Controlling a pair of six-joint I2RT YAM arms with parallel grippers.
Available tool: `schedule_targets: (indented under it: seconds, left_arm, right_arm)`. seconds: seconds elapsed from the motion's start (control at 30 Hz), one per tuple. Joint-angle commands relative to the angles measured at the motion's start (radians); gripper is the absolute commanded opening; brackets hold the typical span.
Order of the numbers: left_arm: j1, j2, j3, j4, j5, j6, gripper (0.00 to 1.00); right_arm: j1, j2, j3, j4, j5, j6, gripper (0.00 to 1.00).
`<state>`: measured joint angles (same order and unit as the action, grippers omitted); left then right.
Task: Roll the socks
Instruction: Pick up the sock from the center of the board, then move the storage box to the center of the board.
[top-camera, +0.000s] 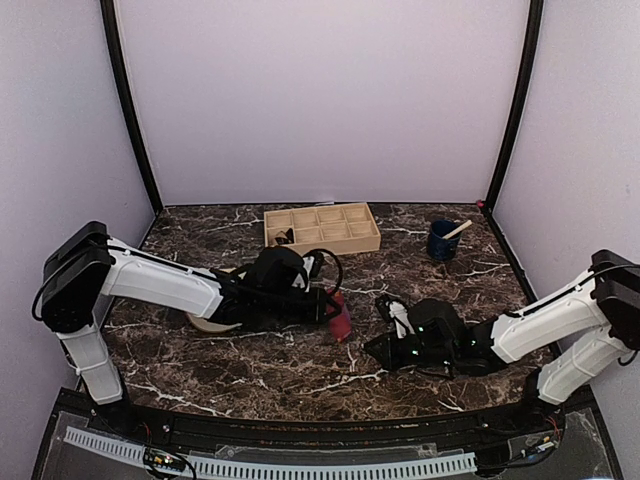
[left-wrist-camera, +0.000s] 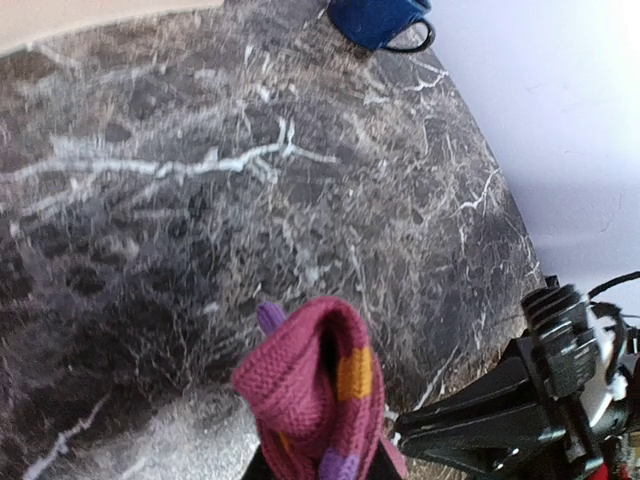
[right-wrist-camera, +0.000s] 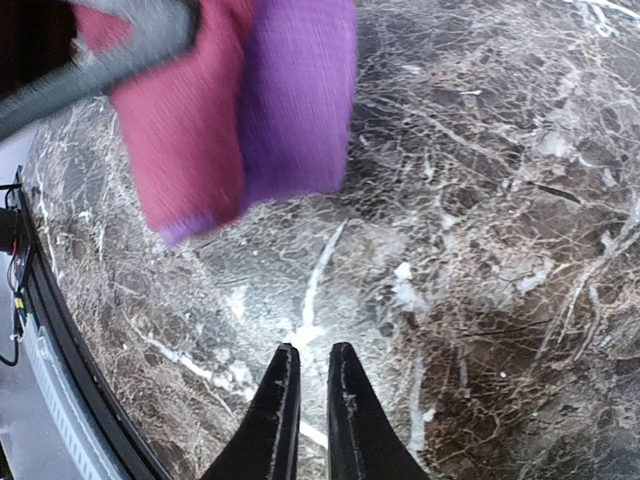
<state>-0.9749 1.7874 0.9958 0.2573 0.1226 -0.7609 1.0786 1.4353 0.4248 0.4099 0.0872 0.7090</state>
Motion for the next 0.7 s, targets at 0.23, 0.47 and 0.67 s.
schedule_targets:
  seconds: [0.23, 0.47, 0.67]
  left_arm:
    - [0.047, -0.074, 0.149, -0.044, -0.207, 0.341, 0.0]
    - [0.133, -0.082, 0.193, -0.018, -0.238, 0.445, 0.0]
    - [0.189, -0.057, 0.234, 0.034, -0.254, 0.542, 0.0]
  right_arm:
    - [-0.079, 0.053, 0.127, -0.033, 0.108, -0.101, 0.05]
    - [-0.215, 0.203, 0.363, -0.137, 0.099, -0.24, 0.0]
    - [-0.317, 0.398, 0.675, -0.227, 0.054, -0.32, 0.0]
